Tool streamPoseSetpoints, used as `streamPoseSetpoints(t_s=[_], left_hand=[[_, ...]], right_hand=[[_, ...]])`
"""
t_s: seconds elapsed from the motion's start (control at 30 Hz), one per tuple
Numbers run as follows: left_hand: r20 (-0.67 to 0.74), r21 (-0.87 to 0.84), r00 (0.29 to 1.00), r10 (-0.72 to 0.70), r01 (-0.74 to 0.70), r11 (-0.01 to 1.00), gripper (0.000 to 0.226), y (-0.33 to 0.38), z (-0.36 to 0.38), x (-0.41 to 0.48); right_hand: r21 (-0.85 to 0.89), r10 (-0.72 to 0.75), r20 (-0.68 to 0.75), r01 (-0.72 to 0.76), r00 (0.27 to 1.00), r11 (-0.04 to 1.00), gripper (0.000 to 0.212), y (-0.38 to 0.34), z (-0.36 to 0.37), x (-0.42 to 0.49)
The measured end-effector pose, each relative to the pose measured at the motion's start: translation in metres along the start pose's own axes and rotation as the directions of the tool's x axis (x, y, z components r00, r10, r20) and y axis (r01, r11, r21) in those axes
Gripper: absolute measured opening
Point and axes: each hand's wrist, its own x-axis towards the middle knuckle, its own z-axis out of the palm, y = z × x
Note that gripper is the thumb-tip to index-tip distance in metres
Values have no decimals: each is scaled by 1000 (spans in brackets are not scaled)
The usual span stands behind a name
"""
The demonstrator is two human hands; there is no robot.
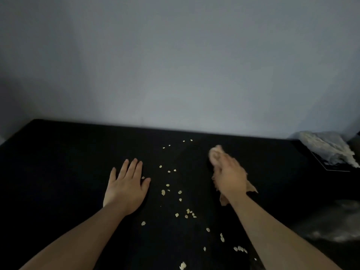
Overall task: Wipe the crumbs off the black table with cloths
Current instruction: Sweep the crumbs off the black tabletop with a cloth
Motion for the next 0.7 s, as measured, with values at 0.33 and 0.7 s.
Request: streamPoseSetpoints(t_s=[0.33, 0.7], left_hand=[[-7, 9, 1000, 6, -6, 1000, 62, -1, 0, 0], [-24, -8, 1000, 8, -8, 1000, 62, -1, 1, -1]], right_hand=[[165, -602, 120, 582, 789, 796, 40, -45, -2, -31], [83, -146, 14, 145, 989, 986, 42, -70, 14, 27]])
